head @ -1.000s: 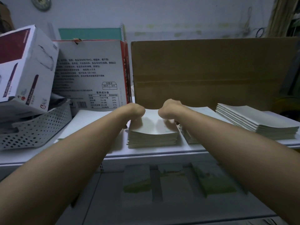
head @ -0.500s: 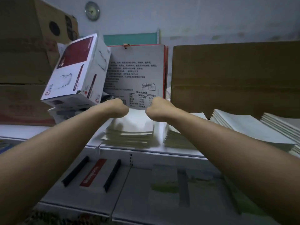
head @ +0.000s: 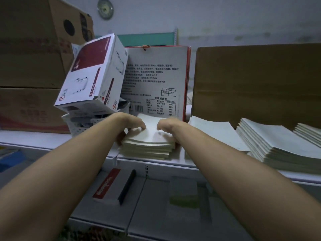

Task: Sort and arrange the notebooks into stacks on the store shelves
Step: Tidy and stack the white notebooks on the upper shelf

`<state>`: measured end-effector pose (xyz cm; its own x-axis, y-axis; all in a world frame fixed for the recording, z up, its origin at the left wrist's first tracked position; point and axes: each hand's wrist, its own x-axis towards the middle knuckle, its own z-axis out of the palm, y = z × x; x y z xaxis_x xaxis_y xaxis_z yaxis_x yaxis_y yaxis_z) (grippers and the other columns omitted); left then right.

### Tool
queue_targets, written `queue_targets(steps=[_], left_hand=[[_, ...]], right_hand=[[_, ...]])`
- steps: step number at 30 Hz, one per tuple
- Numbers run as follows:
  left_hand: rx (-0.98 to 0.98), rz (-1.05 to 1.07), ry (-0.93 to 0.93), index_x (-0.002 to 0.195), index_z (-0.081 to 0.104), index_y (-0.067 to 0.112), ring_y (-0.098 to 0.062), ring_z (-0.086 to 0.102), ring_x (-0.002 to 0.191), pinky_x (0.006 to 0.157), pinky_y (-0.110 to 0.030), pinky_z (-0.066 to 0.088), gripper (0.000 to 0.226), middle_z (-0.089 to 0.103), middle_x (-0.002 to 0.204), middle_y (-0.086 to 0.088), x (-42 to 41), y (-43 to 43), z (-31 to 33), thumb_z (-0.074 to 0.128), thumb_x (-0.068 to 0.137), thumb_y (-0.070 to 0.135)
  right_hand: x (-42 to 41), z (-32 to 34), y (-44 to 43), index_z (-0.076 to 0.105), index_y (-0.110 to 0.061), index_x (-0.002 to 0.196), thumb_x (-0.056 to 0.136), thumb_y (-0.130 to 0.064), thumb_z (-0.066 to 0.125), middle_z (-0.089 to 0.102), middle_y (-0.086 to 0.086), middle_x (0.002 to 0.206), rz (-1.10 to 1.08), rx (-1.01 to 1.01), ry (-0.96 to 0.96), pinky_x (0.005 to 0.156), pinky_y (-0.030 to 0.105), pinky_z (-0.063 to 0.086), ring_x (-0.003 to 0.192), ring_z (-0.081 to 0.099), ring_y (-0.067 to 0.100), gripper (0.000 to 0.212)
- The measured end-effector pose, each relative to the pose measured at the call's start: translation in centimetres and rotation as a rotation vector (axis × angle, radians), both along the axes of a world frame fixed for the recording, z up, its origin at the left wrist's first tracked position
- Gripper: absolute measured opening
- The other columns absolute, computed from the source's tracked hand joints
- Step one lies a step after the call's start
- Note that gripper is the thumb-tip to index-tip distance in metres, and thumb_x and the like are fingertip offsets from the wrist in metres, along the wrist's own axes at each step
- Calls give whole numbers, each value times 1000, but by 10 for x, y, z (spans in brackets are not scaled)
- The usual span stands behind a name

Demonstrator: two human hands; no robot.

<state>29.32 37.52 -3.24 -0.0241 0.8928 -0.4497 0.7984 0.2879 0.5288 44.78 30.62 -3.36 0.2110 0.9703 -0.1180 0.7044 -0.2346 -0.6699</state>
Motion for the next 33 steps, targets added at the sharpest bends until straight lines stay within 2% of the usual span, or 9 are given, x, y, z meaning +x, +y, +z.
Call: queue_targets(steps=[4,8,13,15,19,23,25,28,33], left_hand=[[-26,-23,-172,111,60,6,-30,68,86,69,-37,52,68,68,104,-16,-10,9,-11,70,82,67],[29,-81,-421,102,68,5,-23,67,63,64,-31,52,48,72,76,-7,-22,10,-26,74,88,51],[354,-123,-873,121,60,2,-25,78,87,71,-36,62,42,76,110,-15,-36,-5,-54,76,91,26],[496,-170,-1073,126,56,6,-24,77,95,75,-34,63,40,72,120,-15,-37,-11,-62,74,93,21],[645,-285,-1171,141,43,12,-20,72,110,89,-34,61,69,66,128,-8,-43,-5,-61,81,83,21],[616,-418,-1050,144,40,14,-20,68,118,89,-29,59,79,63,132,-6,-49,0,-58,85,80,23],[653,-385,-1063,147,40,13,-20,67,118,91,-32,59,85,63,134,-7,-46,0,-60,82,76,37],[738,-283,-1159,143,47,17,-19,68,117,97,-43,58,70,65,133,-5,-32,-8,-60,62,87,56],[985,-186,-1196,119,53,33,-20,69,104,89,-50,60,40,68,112,6,-17,-21,-63,46,94,64]], right_hand=[[-4,-6,7,53,0,137,99,-15,51,49,18,146,-26,-2,6,110,39,43,131,50,32,41],[-6,-11,16,49,-3,141,93,-16,62,50,13,145,-95,-8,214,96,41,47,125,53,32,51],[-2,-31,25,24,-15,151,61,-54,78,45,10,149,-237,199,576,104,48,48,126,54,35,112],[-3,-29,23,23,-12,149,60,-66,77,45,9,148,-277,341,605,106,50,47,129,53,34,117],[0,-18,19,60,-9,115,69,-55,84,70,12,117,-97,497,749,86,47,60,100,72,29,69],[8,-39,15,54,-9,132,91,-22,73,71,11,117,9,622,798,87,41,60,104,71,28,47],[7,-49,13,48,-15,137,92,-26,71,67,6,122,38,687,793,90,39,58,108,69,23,52],[-8,-56,11,47,-22,139,90,-45,63,66,-4,125,-4,799,733,96,32,54,113,65,10,56],[-27,-59,11,51,-20,130,102,-41,51,66,-15,113,-114,990,664,88,20,48,101,63,-6,35]])
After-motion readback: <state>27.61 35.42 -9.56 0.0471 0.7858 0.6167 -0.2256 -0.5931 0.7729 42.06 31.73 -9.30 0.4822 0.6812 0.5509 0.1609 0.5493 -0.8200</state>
